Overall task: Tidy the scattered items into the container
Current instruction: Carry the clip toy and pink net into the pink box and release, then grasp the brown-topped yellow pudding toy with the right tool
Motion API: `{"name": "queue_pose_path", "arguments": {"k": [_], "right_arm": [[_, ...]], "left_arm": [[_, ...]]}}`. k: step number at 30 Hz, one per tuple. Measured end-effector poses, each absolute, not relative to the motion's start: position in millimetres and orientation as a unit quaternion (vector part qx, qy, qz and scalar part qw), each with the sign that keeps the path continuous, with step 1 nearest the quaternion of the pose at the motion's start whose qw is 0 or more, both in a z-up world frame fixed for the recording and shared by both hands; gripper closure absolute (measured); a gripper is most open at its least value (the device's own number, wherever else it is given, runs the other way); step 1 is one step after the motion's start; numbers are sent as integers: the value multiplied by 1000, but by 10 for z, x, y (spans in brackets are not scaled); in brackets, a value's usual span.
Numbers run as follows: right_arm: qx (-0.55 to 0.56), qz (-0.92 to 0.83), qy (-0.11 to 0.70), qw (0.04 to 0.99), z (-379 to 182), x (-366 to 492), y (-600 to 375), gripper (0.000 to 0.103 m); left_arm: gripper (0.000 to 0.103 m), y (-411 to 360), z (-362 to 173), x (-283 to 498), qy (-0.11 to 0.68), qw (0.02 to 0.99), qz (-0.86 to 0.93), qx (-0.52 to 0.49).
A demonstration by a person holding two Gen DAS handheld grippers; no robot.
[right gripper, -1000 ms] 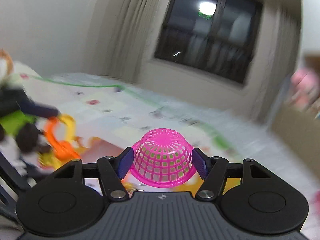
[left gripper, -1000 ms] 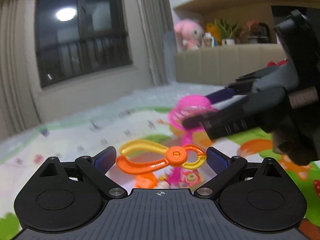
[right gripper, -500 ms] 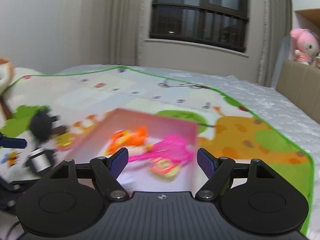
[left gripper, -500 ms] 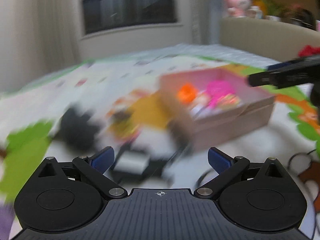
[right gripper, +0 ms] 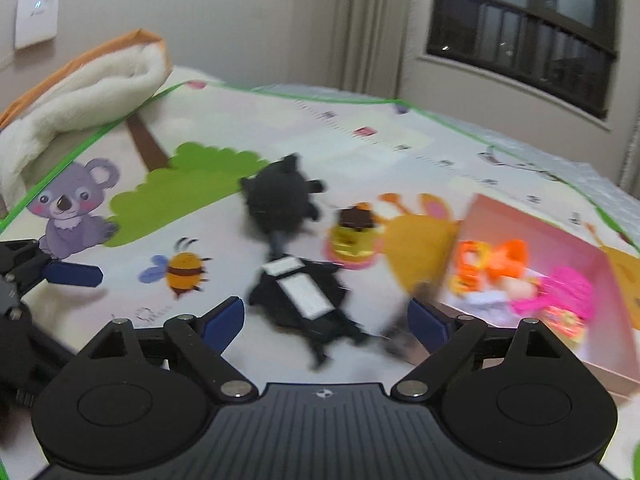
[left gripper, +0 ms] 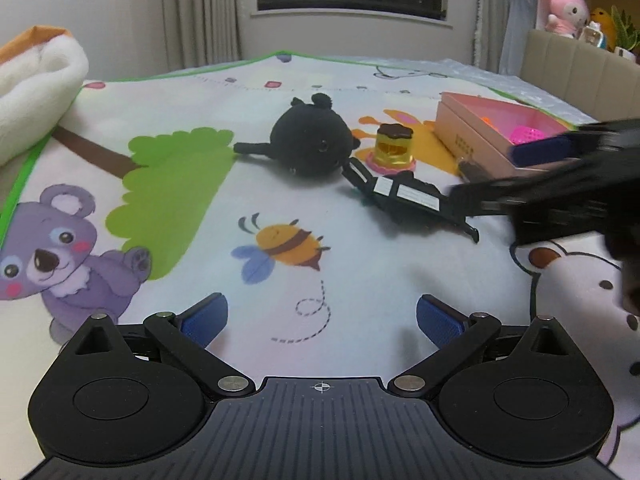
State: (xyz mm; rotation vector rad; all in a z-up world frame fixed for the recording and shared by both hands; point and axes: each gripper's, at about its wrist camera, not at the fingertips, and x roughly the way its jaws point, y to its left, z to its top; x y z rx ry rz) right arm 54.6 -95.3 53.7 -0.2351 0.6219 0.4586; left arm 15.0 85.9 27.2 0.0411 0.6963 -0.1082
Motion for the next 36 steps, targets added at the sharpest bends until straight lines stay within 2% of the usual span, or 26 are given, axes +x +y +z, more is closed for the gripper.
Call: {"name": "queue_pose_path", "arguments": {"k": [5,7,9,14,16,20,27,36], "right_arm": [[-109,198,313,922,585,914,-670,18],[-107,167,312,929,604,1129,-603,33],[-103,132,327,930,573,1377,-567,40],[-101,89,350,927,393,1778,-512,42],[-106,96,361,922,348,1833,-496,65],[-112,113,340,927,453,1650,-542,65],[-86,172,303,934,856,807,-1013,65],[-119,124,299,939,460,-140,-1712,65]], "left_arm": [[0,978,283,106,335,940,-63,-1],[0,1037,292,83,333,940,-69,-14],[0,1090,308,61,330,941,-72,-26],[0,1180,335,31,325,942,-72,-40],[0,1194,326,34,327,941,-69,-42],[0,1167,294,61,336,939,-63,-39],[0,969,313,111,347,934,-74,-31],[0,661,330,385,364,923,-104,-67]]}}
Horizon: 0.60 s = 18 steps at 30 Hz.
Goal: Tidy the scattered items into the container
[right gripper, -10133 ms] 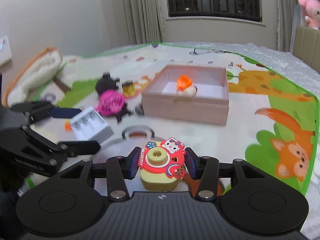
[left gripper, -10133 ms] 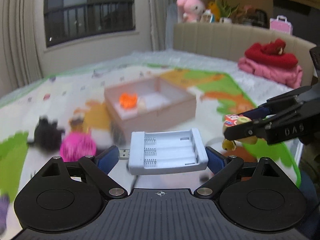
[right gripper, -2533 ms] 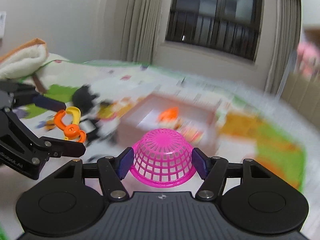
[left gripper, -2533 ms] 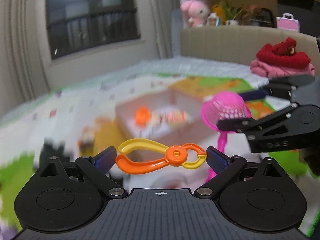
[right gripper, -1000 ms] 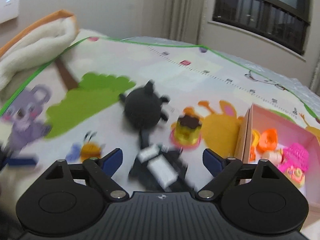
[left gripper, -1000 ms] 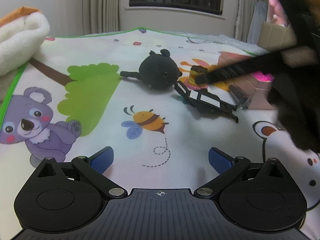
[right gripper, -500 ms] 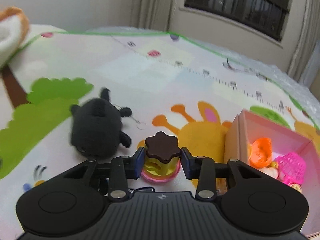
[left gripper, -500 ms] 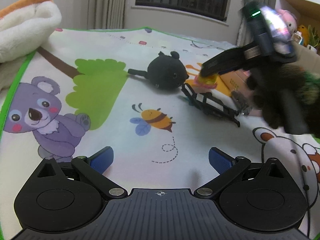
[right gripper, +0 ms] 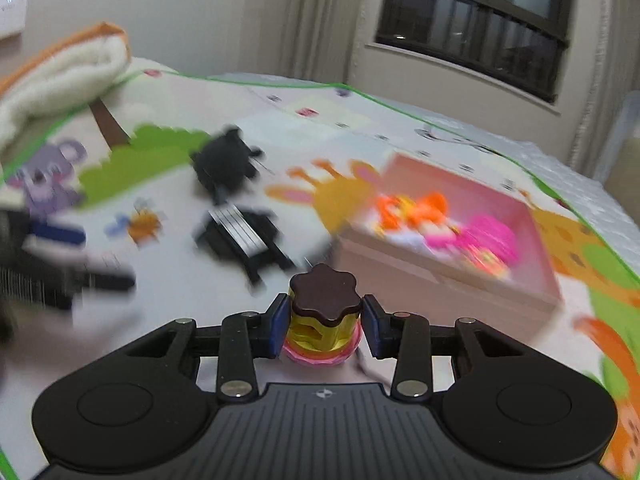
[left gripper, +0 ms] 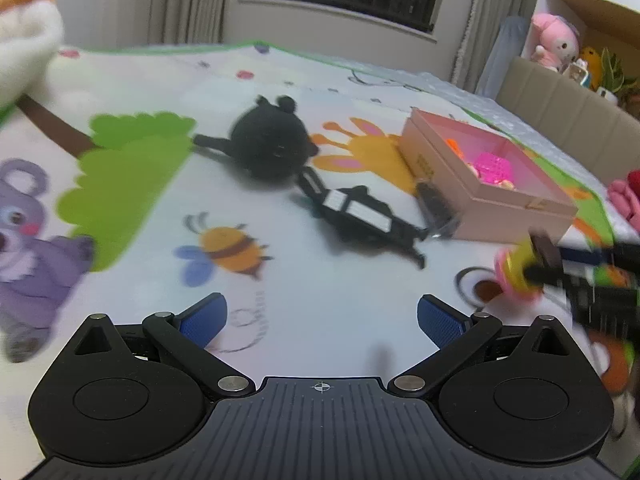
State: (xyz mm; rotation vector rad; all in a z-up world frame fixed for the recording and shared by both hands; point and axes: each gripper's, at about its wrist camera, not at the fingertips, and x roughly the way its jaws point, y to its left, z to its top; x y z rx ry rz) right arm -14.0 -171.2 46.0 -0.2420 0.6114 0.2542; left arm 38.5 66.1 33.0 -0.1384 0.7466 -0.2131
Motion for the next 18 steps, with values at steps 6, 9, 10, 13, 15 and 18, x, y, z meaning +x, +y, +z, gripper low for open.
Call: {"name": "queue_pose_path", "arguments": {"k": [6,9,10,13,15,18], "right_arm": [[-66,92,290,950,240,-405,-2053,64],[-32,89,285,954,173,-470,-2174,44],[-21,86,278,956,156,-493,-2214,37],[4,82,269,960,92,-531,-2290,30],[16,81,273,958,27,-523,-2318,28],[20,85,279,956,-12,-497,-2314,26]], "left_arm": [[0,351,294,765,376,920,-91,-55],[0,231,281,939,381,920,-74,-51],[0,201,276,997,384,920,-63,-53],[0,174,272,1148,385,919,-35,-76],[0,187,280,1222,379,921,-22,-90],[0,316,317,1318,355,927,-2,-122]]}}
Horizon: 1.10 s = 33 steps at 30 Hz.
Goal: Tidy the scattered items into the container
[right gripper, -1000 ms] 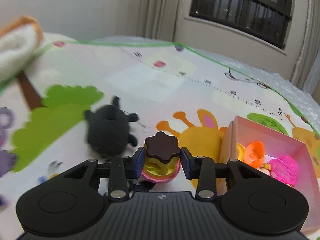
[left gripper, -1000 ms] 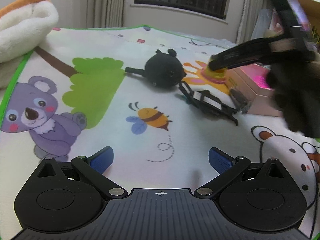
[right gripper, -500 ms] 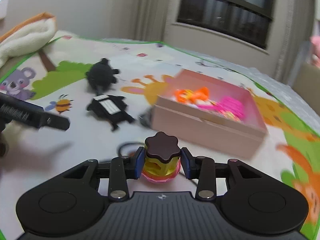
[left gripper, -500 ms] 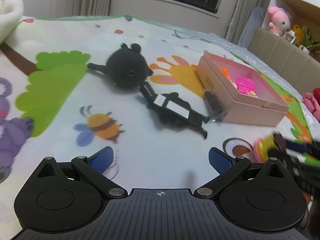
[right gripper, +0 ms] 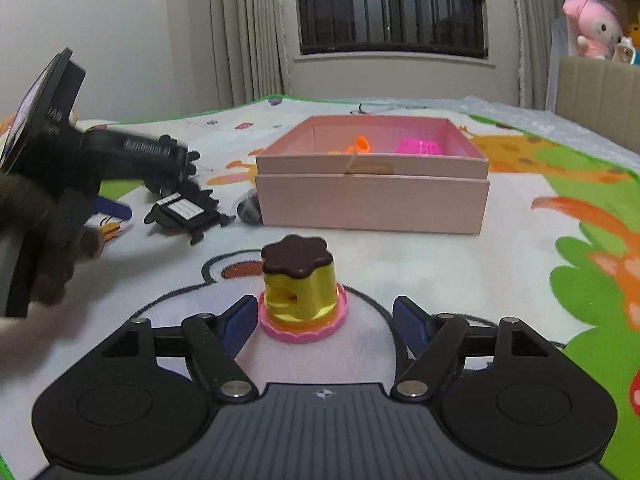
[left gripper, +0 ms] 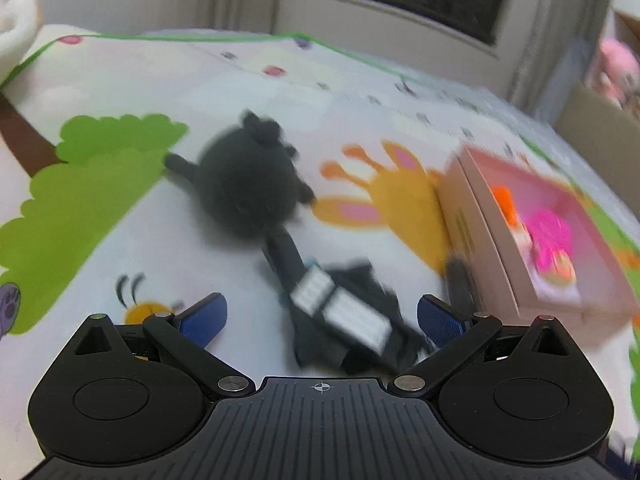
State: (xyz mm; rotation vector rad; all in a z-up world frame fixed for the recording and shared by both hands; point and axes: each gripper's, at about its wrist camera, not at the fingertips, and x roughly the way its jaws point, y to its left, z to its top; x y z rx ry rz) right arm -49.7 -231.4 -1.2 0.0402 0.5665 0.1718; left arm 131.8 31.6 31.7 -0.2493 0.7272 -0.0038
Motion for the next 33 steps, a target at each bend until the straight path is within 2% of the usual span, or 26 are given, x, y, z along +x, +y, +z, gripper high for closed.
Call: {"name": "queue_pose_path", "arguments": {"k": [3,4,5,6,8,9,13,17,19,22,27,30,33], "right_arm": [[20,89,269,959,-17,-526,-2317,21],[20,91,266,960,-15,-540,-2317,21],[19,91,263,960,-8,-551,-2316,21],[15,91,263,960,12,-556,-2306,22],[-10,106,264,959,117,-557,-2234,34],[-29,124,262,957,199,-552,-2169,44],[-53,196,272,941,661,-345,-1850,60],[-33,247,322,913,1020,148,-1339,60],[-45,255,323,910,1077,429,-1018,60],[-99,238,326,909,962,908,-544,64],[-167,214,383,883,566,1505,-144,66],[-154,218,417,869,428,1595,-122,94],[-121,222,379,890,763,1422,-250,95]], "left_arm": [[1,502,345,1436,356,923,-5,-146],[5,558,360,1447,360,921,-10,-150],[15,605,381,1432,363,920,-15,-149],[19,642,405,1394,363,921,-17,-142],[5,700,441,1232,359,927,-16,-109],[5,712,440,1127,359,930,-14,-82],[2,720,379,708,367,930,-32,13],[1,777,246,439,384,920,-68,22],[1,831,171,368,385,920,-75,9],[1,879,119,293,372,925,-75,-1],[0,883,108,270,363,929,-76,-4],[0,927,124,249,359,929,-83,-18],[0,989,135,220,358,929,-86,-31]]}}
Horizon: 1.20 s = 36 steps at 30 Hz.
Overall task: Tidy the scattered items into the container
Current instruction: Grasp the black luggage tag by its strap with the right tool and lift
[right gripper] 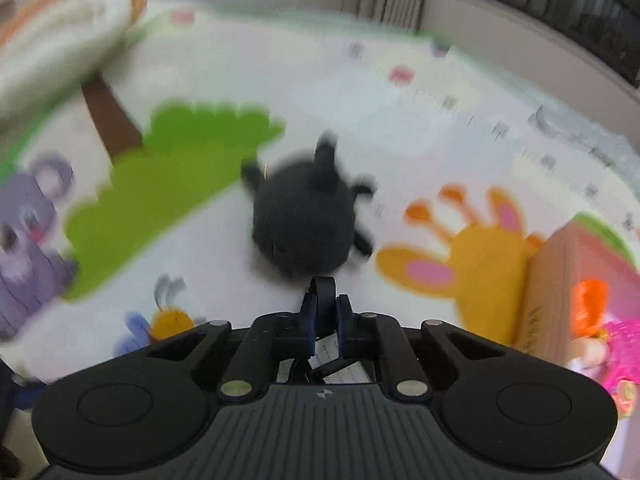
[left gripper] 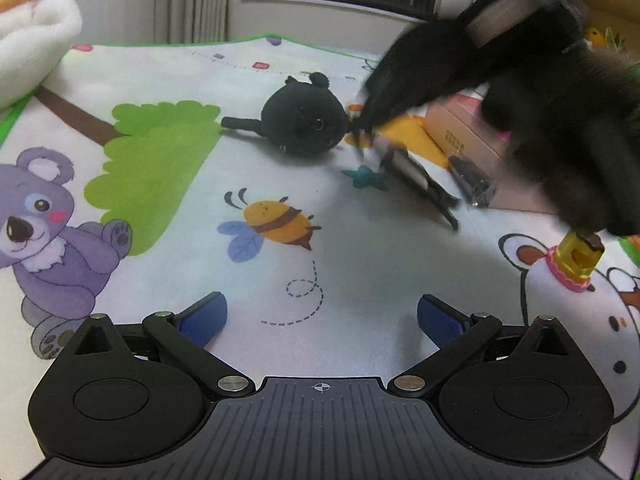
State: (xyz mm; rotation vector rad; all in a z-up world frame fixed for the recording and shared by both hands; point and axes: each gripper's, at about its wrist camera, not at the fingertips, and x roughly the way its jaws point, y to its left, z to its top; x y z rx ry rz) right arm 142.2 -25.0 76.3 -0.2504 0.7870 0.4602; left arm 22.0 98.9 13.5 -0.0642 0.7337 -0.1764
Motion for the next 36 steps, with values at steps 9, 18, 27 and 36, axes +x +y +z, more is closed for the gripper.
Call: {"name": "queue_pose_path", "arguments": {"k": [9,18,27,36], "right_arm": [[-38,263,263,927,1759,617,-630,102],[-53,286,287,913,1691,485,-603,96],[-127,321,334,877,938,755,79,57],[-143,312,299,890,950,922,587,87]], "left_arm": [[0,1050,252,94,362,927,-75,-53],[0,1107,352,-79,359,930,-59,-44],[0,1314,340,-151,360,930,-40,-54],[0,1438,342,-134,352,932,-41,-71]]}}
